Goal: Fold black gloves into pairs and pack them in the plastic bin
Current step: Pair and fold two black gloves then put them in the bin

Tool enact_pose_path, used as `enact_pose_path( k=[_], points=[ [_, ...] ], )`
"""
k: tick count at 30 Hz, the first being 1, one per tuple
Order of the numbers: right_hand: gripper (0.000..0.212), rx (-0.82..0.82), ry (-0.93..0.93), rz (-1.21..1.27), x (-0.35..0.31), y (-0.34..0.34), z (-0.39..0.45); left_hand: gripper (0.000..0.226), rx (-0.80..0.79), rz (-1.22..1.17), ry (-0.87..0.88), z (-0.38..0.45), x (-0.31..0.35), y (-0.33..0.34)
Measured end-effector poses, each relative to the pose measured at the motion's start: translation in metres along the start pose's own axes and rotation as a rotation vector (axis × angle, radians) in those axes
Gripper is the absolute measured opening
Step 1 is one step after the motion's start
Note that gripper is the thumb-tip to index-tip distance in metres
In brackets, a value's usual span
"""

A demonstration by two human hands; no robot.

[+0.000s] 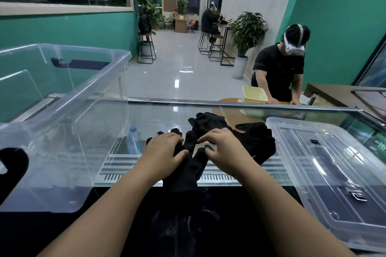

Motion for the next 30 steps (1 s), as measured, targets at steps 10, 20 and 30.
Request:
enact_pose_path(
  k=[10,20,30],
  points=[
    [0.018,-0.246,-0.094,-0.082,-0.015,0.015,-0.016,0.035,-0.163,0.151,0.041,0.005,0.007,0.005],
    [0.027,-0.137,-0.046,-0.097,-0.014,0.005,-0.020,0.045,-0.103,0.084,0.175,-0.016,0.020,-0.011],
    [0.039,-0.239,0.368,0.116,0.004,0.012,-0.025,0.084,-0.281,-0.120,0.220,-0.055,0.025,-0.006]
  ],
)
Point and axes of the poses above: each hand's wrist, its own z-axis towards the middle knuckle, its own y-axis out of the palm, x = y × z, the point moved 7 cm from there along z, towards the middle knuckle, and after that the axes turned 2 degrees about y, right-handed, at the moved point
